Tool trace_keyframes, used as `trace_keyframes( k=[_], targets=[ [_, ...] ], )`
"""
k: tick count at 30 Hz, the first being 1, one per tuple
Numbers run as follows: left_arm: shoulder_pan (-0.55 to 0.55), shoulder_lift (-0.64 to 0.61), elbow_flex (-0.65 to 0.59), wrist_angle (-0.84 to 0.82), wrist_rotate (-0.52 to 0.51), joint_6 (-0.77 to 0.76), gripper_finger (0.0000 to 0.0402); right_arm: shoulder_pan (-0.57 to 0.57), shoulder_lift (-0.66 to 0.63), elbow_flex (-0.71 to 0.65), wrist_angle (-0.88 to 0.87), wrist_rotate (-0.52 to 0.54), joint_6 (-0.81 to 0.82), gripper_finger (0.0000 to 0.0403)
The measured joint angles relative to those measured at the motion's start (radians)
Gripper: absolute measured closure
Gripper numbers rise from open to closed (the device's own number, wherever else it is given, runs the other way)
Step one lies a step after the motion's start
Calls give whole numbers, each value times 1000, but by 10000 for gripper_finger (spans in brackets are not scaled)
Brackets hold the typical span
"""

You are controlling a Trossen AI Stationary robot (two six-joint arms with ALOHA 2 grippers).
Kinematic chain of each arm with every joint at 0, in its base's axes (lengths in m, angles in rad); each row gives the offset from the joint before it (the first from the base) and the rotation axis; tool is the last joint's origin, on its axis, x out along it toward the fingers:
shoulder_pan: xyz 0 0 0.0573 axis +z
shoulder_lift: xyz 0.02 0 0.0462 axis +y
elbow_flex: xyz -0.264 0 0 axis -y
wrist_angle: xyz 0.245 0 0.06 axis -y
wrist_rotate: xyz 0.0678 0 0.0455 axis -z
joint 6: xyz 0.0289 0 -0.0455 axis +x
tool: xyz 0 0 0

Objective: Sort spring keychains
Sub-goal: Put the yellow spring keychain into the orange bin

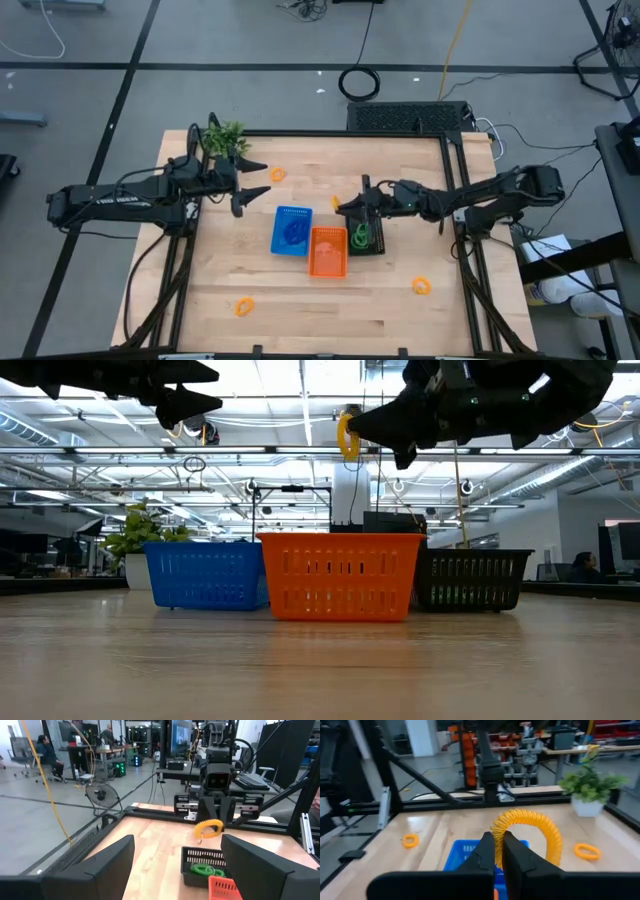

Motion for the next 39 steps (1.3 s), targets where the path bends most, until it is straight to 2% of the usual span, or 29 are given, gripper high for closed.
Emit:
trace_keyframes(
  k=[5, 9, 13, 24, 28, 35, 39],
  targets=[
    [0, 38, 0, -1, 50, -122, 94, 0, 44, 0, 87, -55, 2, 403],
    [-1, 125, 1, 32, 73, -111, 94, 0, 78, 0, 178, -108, 28, 403],
    [-19, 255, 0, 113, 62, -100, 94, 0, 112, 1, 234, -114, 53, 403],
    [-108, 597, 0, 541, 59, 125, 94, 7, 128, 2, 254, -115, 79, 403],
    [-134, 686, 19, 657, 53, 148, 94, 7, 127, 2, 259, -113, 81, 403],
    [-146, 784, 112, 661, 52, 139, 94, 23, 127, 16, 254, -111, 79, 403],
    [-145, 788, 140, 661, 52, 139, 94, 34, 127, 30, 237, -111, 65, 403]
  ],
)
